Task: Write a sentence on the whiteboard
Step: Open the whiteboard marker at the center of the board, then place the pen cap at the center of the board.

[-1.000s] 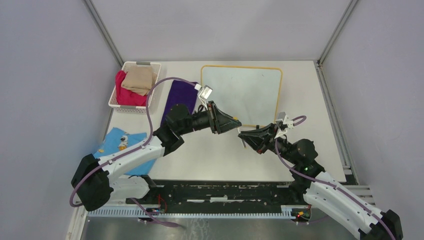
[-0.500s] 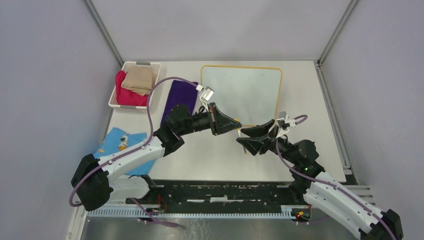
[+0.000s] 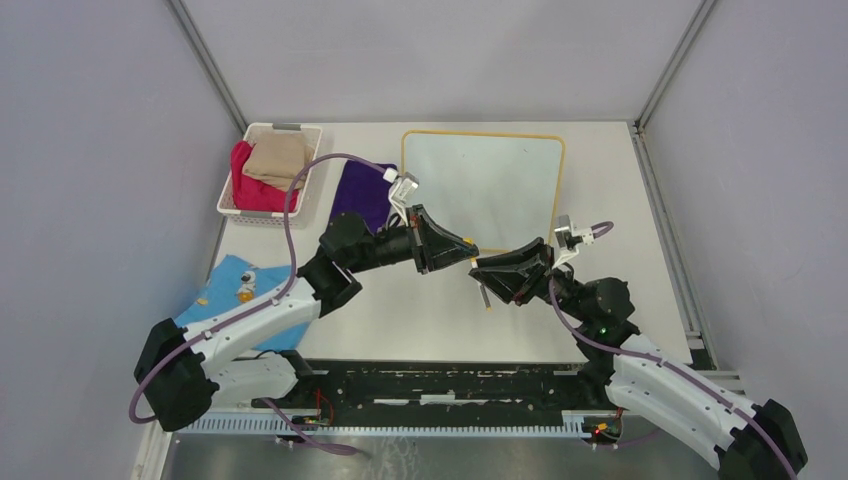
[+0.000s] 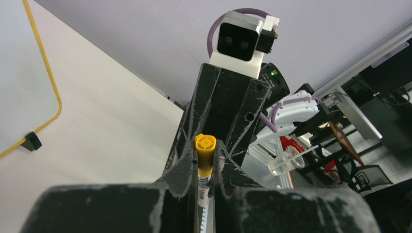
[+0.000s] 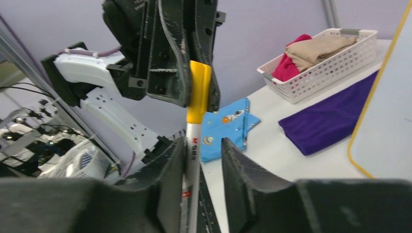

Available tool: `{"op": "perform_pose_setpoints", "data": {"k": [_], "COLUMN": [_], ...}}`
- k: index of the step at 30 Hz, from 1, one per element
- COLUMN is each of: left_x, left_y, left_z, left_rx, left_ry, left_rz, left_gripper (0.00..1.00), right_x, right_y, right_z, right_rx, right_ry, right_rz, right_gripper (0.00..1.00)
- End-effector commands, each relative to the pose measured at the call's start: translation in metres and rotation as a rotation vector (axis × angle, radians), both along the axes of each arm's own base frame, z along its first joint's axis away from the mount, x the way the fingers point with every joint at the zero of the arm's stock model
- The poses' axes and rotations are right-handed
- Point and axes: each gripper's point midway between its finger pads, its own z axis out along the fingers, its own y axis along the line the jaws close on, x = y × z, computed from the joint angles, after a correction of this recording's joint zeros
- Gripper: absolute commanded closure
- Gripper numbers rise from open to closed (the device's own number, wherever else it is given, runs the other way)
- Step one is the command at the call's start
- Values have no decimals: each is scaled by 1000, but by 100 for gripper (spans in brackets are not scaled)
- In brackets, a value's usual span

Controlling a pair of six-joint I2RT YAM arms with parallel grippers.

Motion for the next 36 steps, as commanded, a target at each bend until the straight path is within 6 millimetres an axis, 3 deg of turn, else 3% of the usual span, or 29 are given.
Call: {"op": "perform_pose_setpoints", "data": {"k": [1, 5, 9, 18, 36], "left_x": [-7, -6, -4, 9, 36], "left_y": [5, 8, 15, 21, 41], "left_z": [21, 31, 50, 69, 65], "left_rx": [-61, -83, -123, -151, -109], "left_ry": [-53, -70, -102, -117, -83], "left_rz": [-3, 16, 57, 149, 348], "left_gripper": [98, 98, 98, 98, 98], "right_x": [-16, -22, -30, -32, -22], "right_y": [-2, 0, 1, -4, -10], "right_z": [28, 24, 14, -13, -19], "right_rx": [91, 78, 58, 12, -32], "right_ry": [-65, -75, -82, -53, -56], "right_rz": [59, 100, 133, 111, 24], "right_gripper": [69, 87, 100, 100, 100]}}
